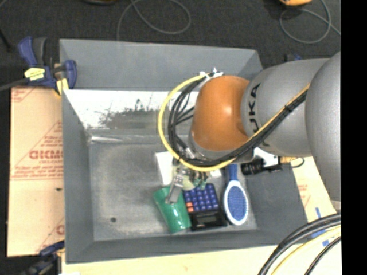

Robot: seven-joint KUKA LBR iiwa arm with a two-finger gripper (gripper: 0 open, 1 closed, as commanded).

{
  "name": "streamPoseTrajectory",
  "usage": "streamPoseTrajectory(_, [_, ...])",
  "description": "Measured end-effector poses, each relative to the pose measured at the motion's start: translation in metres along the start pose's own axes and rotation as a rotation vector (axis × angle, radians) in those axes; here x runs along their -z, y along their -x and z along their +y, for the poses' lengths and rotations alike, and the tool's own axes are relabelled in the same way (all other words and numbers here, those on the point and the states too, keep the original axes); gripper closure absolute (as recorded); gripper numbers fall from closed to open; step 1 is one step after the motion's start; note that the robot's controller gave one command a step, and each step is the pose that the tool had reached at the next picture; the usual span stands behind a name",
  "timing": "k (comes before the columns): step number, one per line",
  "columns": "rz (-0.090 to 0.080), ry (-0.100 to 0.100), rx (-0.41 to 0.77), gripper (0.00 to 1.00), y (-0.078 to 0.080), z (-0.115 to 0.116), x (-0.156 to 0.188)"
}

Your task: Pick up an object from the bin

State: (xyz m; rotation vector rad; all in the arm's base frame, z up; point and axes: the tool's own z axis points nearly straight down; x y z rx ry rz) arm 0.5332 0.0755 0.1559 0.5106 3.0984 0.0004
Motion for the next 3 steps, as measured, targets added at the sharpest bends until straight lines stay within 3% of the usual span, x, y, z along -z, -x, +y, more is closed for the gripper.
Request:
streamPoseTrajectory(1, [0.000,-0.001,-0.042,0.00,0.008,-0.040,-0.004])
streamPoseTrajectory(2, [-0.004,0.001,0.193,0.00,0.019,-0.062,-0.052])
streamPoseTrajectory(3, [-0.016,0.004,0.185,1.00,0.028,-0.100,-0.082])
